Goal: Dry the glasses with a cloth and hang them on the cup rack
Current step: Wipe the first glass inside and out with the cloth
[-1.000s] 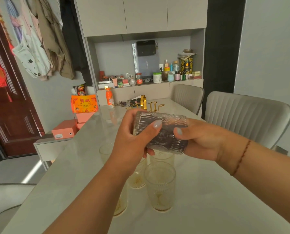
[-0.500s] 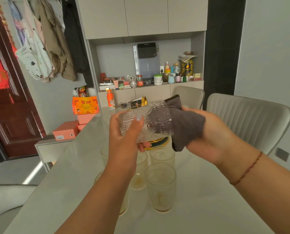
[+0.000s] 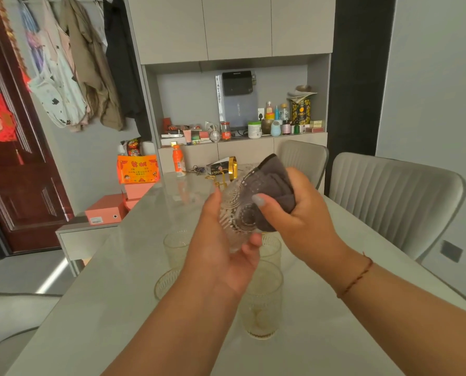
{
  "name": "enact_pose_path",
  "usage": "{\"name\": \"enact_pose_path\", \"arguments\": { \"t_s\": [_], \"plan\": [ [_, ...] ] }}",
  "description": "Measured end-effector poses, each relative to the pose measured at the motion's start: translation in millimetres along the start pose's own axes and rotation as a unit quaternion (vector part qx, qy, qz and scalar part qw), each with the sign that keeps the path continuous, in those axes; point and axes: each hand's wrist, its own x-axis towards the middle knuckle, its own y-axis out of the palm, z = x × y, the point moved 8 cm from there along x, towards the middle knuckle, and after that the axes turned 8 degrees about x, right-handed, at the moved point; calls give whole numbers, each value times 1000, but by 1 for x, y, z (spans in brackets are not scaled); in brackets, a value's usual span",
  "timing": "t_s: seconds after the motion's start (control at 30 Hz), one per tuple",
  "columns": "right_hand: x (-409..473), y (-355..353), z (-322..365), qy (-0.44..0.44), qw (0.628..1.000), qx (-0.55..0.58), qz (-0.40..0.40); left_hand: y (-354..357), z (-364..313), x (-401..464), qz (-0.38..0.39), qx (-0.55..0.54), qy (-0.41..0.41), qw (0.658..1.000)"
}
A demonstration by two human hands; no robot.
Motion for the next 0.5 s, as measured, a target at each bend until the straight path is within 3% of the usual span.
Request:
{"name": "enact_pose_path", "arguments": {
  "t_s": [0.1, 0.2, 0.27, 0.33, 0.4, 0.43, 0.47, 0.5],
  "plan": [
    [10, -14, 2, -5, 997, -25, -67, 6, 12, 2, 39, 44, -58, 997],
    [22, -26, -2, 42, 992, -52, -104, -4, -4, 6, -13, 234, 18, 972],
    [27, -31, -5, 78, 988, -78, -105, -4, -26, 4, -54, 425, 138, 893],
    [30, -29, -2, 70, 986, -121, -88, 11, -36, -2, -61, 591, 240, 768],
    [32, -24, 3, 55, 987, -133, -77, 21, -42, -10, -83, 656, 298, 688],
    [33, -24, 4, 54, 989, -118, -78, 22, -45, -11, -94, 657, 314, 679],
    [33, -25, 5, 60, 991, -89, -81, 21, -48, -11, -95, 643, 317, 690],
    [32, -26, 5, 67, 993, -51, -80, 19, -47, -7, -80, 616, 297, 725]
  ]
}}
